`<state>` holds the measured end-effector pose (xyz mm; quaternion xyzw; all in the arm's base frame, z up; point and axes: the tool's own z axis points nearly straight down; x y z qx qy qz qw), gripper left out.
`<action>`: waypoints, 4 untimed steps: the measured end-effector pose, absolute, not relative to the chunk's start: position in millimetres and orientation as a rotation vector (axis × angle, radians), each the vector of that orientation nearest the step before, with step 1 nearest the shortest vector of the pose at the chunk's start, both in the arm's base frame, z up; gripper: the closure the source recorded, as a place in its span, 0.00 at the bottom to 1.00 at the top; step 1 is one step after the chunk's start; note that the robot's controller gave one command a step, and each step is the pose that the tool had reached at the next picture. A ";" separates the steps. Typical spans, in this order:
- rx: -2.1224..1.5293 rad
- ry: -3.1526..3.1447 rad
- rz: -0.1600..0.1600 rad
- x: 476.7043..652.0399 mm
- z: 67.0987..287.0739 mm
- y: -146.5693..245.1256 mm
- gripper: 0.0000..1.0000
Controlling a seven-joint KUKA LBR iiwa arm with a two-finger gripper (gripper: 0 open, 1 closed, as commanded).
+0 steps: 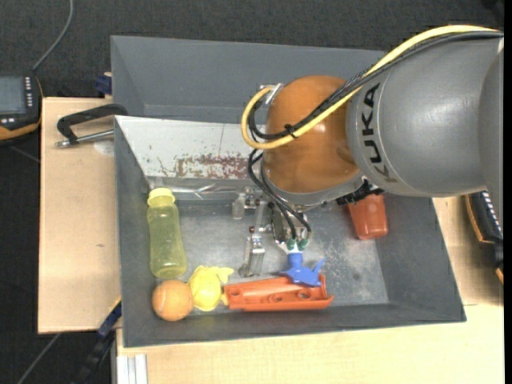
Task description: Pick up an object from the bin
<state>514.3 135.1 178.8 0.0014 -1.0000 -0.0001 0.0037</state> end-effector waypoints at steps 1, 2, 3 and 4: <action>0.002 -3.143 -0.002 516.4 183.1 134.3 0.00; 0.007 -3.143 -0.005 512.2 128.4 94.2 0.00; -0.019 -3.137 -0.003 502.8 105.7 44.8 0.00; 0.000 -3.142 -0.005 495.6 89.0 37.9 0.00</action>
Offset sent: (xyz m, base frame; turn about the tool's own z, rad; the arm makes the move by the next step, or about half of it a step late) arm -0.0070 -0.0672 -0.0852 0.0028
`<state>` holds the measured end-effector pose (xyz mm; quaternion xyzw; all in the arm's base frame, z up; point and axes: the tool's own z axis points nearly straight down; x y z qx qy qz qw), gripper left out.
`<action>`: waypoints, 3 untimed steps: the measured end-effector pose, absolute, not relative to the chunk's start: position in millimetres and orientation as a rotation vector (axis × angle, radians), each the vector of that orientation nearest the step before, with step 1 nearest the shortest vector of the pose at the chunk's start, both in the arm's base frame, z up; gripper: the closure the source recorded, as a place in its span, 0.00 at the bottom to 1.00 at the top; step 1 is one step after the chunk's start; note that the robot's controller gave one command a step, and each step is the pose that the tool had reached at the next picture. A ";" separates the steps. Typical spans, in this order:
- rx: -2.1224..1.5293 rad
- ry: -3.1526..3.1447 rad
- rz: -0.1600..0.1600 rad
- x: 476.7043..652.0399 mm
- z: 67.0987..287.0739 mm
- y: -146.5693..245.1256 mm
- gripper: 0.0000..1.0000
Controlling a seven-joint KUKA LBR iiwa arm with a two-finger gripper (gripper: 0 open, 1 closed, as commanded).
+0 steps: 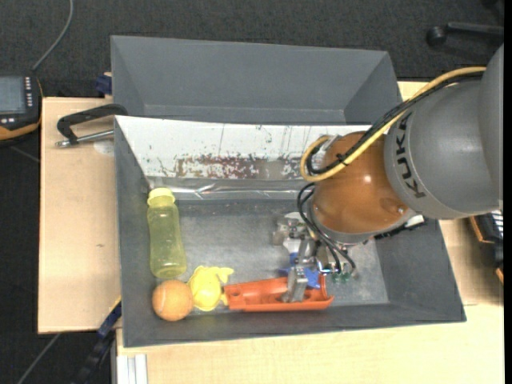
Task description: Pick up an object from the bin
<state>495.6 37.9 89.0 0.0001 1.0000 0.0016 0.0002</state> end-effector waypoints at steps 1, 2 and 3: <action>-0.027 3.145 0.005 496.4 71.5 25.8 0.00; -0.040 3.139 0.007 491.9 70.6 12.8 1.00; -0.040 3.139 0.007 491.9 70.6 12.8 1.00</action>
Offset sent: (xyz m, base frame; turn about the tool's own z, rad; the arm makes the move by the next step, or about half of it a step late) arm -0.0046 -0.0258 -0.0190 -0.0259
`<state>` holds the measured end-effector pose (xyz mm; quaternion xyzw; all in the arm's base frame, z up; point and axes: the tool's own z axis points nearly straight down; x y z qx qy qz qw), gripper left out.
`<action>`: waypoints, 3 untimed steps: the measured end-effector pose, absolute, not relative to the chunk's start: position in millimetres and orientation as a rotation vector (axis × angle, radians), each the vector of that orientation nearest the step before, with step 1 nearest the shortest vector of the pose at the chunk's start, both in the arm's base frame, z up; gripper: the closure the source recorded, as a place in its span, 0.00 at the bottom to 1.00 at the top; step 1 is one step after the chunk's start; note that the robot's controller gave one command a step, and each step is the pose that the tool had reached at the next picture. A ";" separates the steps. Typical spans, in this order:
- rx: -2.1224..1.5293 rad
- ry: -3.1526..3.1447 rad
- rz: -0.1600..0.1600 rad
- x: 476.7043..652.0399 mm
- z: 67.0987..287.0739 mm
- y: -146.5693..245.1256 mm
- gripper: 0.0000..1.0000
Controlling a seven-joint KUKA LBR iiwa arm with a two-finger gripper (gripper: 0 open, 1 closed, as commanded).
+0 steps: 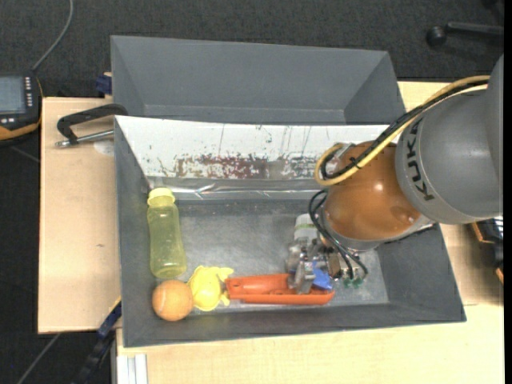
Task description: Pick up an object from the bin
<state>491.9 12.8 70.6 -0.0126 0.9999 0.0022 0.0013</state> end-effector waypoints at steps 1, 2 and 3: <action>-0.021 3.142 0.008 498.4 126.9 12.7 1.00; -0.015 3.132 0.007 501.9 173.0 11.7 1.00; -0.070 3.138 0.009 510.6 206.5 1.4 1.00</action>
Offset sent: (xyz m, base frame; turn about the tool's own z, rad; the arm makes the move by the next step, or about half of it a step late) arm 0.0065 -0.0101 0.0455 0.0368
